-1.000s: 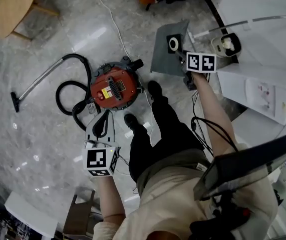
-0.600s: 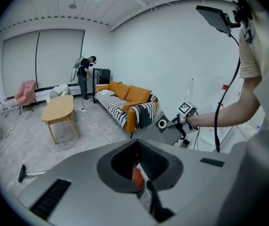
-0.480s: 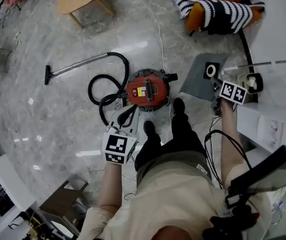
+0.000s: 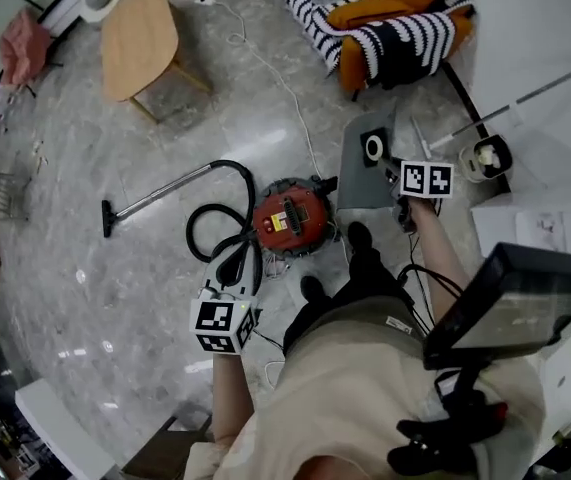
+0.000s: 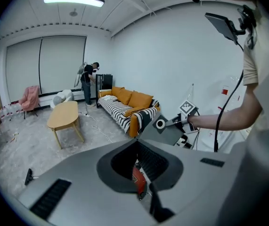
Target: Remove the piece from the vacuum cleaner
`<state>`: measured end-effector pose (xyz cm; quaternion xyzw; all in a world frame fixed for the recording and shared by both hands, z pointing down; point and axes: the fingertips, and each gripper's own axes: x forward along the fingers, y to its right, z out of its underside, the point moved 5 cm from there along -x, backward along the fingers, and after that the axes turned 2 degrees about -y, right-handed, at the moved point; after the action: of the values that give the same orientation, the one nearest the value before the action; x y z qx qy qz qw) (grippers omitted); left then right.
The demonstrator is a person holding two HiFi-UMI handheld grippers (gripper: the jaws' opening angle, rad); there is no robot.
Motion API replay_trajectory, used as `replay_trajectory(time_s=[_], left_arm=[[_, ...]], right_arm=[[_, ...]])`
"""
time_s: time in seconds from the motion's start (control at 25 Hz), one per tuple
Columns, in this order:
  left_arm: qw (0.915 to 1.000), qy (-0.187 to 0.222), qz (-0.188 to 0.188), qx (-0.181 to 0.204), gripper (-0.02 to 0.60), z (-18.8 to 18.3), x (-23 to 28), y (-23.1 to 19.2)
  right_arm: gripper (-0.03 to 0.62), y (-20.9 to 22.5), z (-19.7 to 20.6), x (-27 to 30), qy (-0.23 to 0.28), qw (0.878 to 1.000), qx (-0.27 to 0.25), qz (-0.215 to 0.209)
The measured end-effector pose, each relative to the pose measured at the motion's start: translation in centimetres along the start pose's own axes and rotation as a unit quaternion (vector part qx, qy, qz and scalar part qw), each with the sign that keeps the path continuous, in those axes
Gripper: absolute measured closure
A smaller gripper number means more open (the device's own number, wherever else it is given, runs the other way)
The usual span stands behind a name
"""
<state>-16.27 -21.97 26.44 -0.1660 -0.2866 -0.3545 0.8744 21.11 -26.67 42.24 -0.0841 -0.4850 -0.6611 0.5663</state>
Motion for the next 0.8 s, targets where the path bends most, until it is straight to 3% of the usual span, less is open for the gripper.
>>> replay_trajectory(time_s=[0.2,0.4,0.6,0.8], left_arm=[[0.9994,0.025,-0.011,0.023,0.584,-2.2,-0.7,0.5],[0.9979,0.052,-0.026,0.031,0.584,-3.5,-2.8,-0.3],[0.9961,0.075,-0.038,0.024,0.584,-3.6,-4.8,-0.6],[0.9925,0.109,-0.029,0.046,0.584,-4.5,-6.0,-0.2]], right_arm=[[0.569,-1.5,-2.8,-0.9,0.027,0.999,0.006,-0.019],[0.569,-5.5,-5.1,-2.2,0.048,0.997,-0.044,-0.036],[0.569,-9.3,-5.9,-3.8,0.056,0.994,-0.082,-0.054],[0.568,-12.2,-5.1,-5.3,0.06,0.992,-0.087,-0.073]])
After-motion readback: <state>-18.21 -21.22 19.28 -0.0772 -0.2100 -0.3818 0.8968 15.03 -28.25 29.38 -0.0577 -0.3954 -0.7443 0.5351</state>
